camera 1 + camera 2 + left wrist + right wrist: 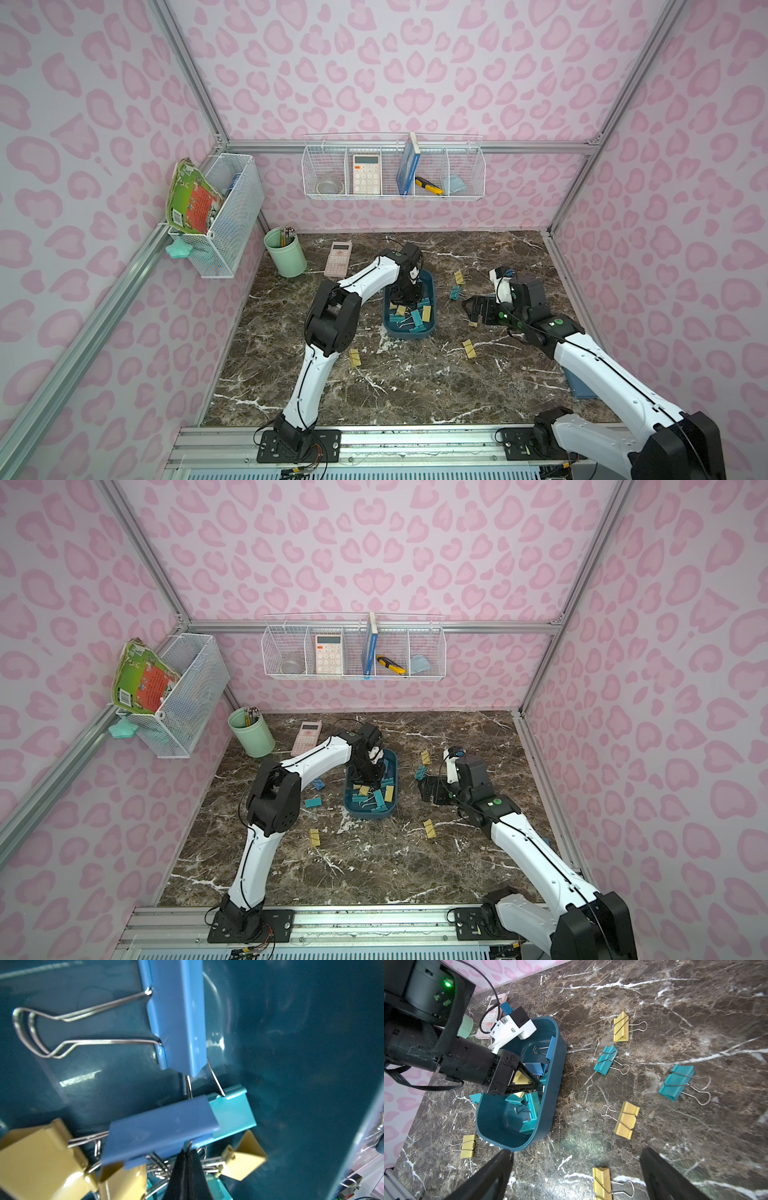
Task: Take out the binder clips from the storage box
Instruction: Pick up the binder clip from the storage box, then place the binder clip at the center of the board.
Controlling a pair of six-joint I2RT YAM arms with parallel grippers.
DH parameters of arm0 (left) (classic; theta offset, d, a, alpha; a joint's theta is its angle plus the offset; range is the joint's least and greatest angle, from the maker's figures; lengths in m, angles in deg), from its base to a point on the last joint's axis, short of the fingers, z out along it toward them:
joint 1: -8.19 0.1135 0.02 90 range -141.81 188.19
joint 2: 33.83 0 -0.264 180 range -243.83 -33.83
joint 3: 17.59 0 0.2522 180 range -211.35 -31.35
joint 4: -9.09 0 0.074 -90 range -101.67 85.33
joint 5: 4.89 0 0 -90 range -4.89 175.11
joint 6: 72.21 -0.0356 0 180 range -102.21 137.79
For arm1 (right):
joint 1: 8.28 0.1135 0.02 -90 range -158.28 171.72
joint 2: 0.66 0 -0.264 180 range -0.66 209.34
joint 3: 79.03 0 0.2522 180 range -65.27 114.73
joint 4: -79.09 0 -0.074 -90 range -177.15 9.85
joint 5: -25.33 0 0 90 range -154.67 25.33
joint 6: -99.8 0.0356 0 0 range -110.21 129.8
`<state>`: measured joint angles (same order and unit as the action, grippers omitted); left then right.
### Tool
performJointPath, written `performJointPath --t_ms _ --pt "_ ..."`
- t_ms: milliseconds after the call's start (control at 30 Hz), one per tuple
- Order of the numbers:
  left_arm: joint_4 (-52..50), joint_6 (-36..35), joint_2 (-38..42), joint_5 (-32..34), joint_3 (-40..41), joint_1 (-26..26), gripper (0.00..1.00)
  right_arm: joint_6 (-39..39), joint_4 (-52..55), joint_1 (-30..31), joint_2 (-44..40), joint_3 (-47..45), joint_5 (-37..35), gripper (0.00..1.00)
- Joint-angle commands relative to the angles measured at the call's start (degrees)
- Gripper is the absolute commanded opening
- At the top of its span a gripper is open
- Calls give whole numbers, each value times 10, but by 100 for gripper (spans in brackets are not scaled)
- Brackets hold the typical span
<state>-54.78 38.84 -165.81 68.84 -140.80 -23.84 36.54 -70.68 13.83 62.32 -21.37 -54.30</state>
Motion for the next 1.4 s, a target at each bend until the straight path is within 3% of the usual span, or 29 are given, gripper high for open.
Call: performJointPath --t_ms 0,200,467,933,1133,1367 --pt "2 2 16 17 9 -2 0 0 -2 0 -1 1 0 99" --pt "5 16 82 49 25 -2 0 2 -12 1 3 5 13 99" --pt "19 51 208 110 113 4 0 0 -26 30 36 30 15 99" --pt "29 103 422 173 400 96 0 -2 -53 112 126 86 9 99" --pt "17 117 454 179 466 145 0 -5 -53 123 143 102 9 99" --pt "0 142 431 201 503 169 0 -6 -48 124 140 101 5 99"
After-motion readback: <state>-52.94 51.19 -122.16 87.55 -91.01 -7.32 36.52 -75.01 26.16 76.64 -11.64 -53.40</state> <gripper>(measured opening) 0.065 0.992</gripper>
